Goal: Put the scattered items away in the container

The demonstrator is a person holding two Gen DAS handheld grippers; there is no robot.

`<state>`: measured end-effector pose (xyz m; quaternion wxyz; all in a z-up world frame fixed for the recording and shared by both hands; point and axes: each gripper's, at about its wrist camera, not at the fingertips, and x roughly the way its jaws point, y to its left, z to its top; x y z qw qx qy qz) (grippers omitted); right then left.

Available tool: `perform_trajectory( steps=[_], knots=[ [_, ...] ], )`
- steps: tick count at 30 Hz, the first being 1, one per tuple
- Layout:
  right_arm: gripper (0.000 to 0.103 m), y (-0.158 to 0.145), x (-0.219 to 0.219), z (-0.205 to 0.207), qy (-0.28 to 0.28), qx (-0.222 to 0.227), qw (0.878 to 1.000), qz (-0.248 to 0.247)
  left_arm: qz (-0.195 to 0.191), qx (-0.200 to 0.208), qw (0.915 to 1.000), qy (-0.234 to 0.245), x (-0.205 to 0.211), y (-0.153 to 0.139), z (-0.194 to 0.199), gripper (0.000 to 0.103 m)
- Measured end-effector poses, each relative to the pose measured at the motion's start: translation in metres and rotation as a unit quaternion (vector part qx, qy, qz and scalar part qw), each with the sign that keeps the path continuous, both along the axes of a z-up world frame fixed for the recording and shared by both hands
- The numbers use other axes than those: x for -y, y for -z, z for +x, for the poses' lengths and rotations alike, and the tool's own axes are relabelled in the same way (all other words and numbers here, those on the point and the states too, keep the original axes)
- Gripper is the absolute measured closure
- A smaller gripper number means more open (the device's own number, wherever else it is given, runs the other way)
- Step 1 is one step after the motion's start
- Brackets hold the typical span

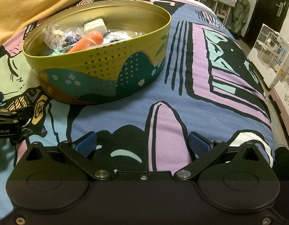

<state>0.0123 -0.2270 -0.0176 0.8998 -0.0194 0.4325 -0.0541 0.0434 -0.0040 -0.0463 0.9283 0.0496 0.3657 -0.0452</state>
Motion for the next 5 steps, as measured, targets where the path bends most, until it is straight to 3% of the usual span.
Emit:
perform_trajectory(
  steps=[5],
  knots=[
    [0.0,0.0004,-0.0003,-0.0005,0.0,0.0,1.0,0.0,-0.001,-0.001,1.0,0.0,-0.0001,-0.0002,0.0003,0.0]
  ],
)
